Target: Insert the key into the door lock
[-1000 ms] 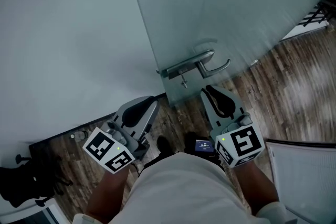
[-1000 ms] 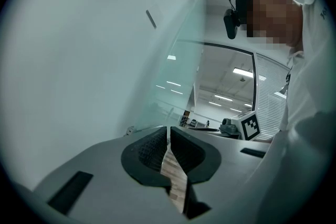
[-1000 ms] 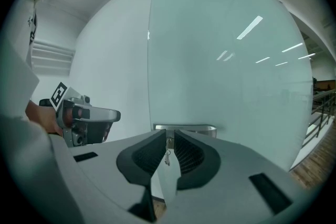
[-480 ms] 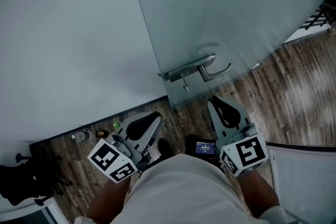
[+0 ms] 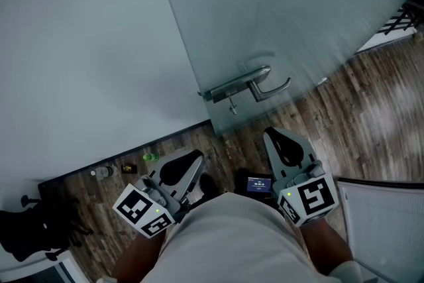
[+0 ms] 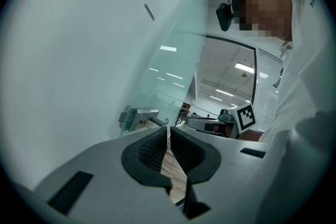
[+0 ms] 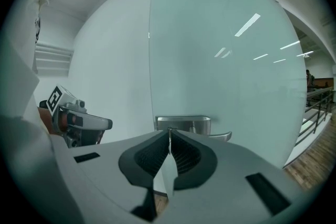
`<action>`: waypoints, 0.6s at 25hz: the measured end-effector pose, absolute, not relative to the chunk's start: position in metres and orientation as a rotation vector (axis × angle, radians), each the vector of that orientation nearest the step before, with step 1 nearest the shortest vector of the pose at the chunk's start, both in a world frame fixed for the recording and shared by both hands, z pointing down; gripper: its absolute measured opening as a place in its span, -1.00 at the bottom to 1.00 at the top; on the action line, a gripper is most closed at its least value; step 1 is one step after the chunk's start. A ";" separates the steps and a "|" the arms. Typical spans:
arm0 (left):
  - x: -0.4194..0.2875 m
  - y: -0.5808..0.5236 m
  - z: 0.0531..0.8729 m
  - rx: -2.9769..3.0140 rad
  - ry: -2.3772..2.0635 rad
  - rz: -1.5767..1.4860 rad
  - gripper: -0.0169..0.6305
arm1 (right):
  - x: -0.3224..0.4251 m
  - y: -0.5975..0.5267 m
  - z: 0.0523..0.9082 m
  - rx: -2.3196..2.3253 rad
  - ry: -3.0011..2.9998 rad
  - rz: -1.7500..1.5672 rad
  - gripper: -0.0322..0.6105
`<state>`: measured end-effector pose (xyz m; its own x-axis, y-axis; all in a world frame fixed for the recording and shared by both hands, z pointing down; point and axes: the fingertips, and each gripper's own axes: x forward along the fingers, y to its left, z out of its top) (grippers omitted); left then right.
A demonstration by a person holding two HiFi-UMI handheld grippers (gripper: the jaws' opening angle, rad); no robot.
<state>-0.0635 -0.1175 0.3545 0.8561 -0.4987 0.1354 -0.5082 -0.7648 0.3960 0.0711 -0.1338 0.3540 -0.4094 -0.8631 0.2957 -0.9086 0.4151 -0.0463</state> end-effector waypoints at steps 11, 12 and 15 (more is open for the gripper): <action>-0.071 -0.108 0.363 2.577 -0.773 0.049 -0.85 | 0.073 -0.121 0.359 1.561 -2.441 0.295 -0.86; -0.069 -0.106 0.364 2.577 -0.768 0.051 -0.85 | 0.072 -0.120 0.360 1.558 -2.442 0.297 -0.86; -0.065 -0.103 0.365 2.576 -0.751 0.048 -0.86 | 0.073 -0.116 0.362 1.556 -2.442 0.307 -0.86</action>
